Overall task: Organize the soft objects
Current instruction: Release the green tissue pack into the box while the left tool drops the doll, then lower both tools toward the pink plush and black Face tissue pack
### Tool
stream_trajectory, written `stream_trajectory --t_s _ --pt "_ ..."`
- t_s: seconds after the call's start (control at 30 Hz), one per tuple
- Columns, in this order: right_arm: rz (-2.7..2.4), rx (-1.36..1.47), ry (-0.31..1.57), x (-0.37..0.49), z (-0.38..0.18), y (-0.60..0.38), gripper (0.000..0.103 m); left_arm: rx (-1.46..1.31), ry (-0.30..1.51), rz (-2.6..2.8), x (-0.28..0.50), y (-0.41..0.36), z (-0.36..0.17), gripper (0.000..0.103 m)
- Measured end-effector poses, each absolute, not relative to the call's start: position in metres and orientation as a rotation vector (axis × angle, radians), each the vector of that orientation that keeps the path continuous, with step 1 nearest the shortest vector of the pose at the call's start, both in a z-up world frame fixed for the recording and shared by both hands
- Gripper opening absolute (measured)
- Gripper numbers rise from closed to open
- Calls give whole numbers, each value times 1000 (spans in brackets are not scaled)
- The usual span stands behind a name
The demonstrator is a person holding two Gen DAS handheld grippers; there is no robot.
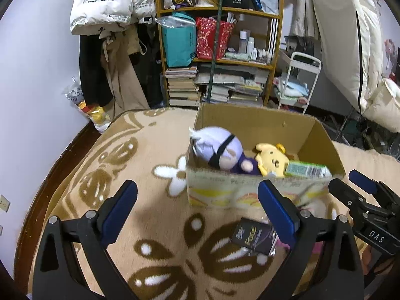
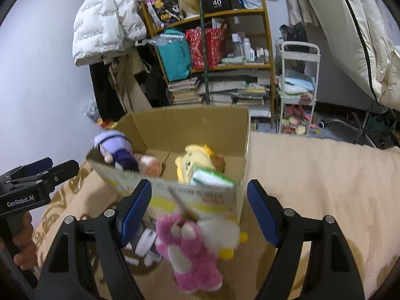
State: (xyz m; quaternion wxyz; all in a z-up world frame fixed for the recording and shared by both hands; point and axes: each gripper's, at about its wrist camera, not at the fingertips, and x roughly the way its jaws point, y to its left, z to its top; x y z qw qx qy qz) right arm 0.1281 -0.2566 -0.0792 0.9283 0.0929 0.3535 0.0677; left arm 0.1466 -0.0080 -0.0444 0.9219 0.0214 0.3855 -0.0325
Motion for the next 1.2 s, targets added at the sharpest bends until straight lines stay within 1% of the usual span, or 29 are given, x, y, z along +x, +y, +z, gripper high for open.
stream_trajectory --t_s 0.37,0.4,0.43,0.47,0.9,1.2 --pt "111 165 834 108 -96 -254 83 74 910 -99 118 -15 -67 96" --pt "109 165 845 106 -98 -253 87 77 915 -100 117 -16 -68 96" --pt "107 169 853 105 -100 -253 99 81 921 -101 115 -17 -69 96" --pt "102 178 857 102 -102 -253 102 83 925 -103 114 -18 -69 96" --pt "75 183 901 84 -110 -248 103 63 972 -132 103 -18 -75 96" --pt "69 164 904 83 -112 -242 103 47 996 -184 110 -24 -81 96"
